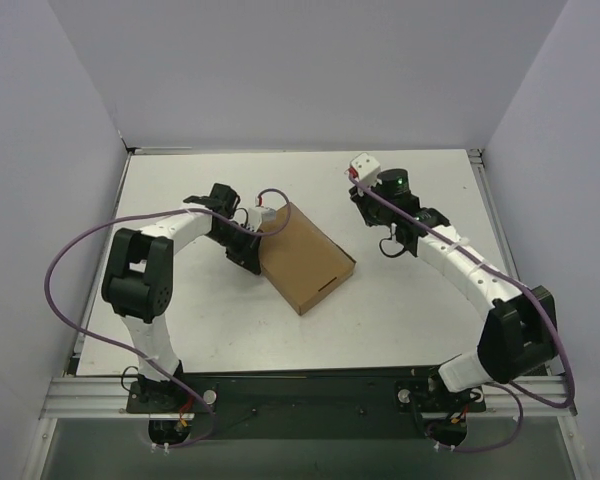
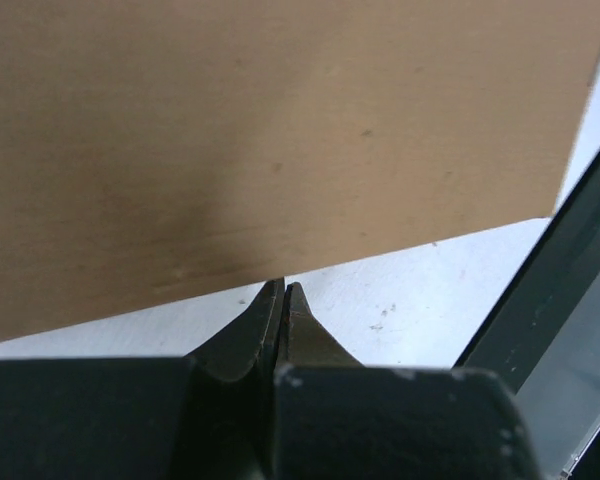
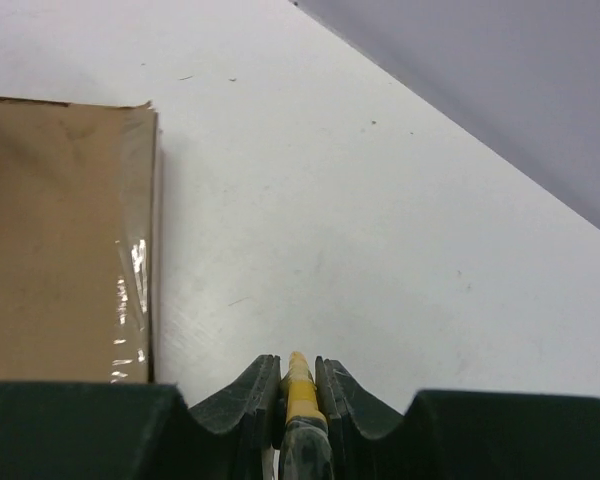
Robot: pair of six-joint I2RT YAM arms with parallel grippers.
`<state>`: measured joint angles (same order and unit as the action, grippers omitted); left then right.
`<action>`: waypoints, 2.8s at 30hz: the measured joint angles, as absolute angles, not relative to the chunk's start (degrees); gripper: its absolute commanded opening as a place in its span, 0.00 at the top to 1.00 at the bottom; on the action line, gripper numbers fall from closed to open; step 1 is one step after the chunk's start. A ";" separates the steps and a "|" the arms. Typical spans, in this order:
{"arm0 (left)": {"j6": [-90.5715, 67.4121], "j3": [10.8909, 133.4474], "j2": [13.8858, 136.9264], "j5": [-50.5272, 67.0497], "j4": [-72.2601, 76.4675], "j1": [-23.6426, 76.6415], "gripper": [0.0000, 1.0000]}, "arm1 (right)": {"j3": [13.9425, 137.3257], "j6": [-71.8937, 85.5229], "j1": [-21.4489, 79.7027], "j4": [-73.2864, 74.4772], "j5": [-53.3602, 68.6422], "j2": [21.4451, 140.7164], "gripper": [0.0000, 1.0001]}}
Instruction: Unpack the express box
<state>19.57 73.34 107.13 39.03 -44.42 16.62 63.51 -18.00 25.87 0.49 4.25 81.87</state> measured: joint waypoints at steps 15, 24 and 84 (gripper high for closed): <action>18.65 103.94 128.18 29.39 -43.09 17.39 1.00 | 56.12 -18.46 29.41 5.34 11.03 84.90 1.00; 15.33 142.17 151.57 36.03 -40.18 24.84 1.00 | 53.08 -14.55 33.41 17.89 16.56 71.72 1.00; 20.29 84.71 113.47 42.68 -16.73 17.12 1.00 | 65.08 -20.56 18.28 27.66 19.11 74.17 1.00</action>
